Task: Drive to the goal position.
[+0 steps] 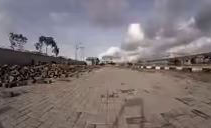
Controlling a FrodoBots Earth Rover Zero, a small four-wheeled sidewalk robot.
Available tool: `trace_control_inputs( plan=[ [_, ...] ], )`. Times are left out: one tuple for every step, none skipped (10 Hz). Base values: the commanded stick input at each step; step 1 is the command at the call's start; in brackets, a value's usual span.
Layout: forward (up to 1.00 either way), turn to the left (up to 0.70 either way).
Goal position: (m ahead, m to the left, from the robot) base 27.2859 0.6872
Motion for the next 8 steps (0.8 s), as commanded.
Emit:
trace_control_inputs(
  plan=[
    [1.00,-0.27],
    [1.00,-0.27],
    [1.00,-0.27],
    [1.00,-0.27],
    [1.00,-0.27],
    [1.00,-0.24],
    [1.00,-0.11],
    [1.00,0.00]
  ],
)
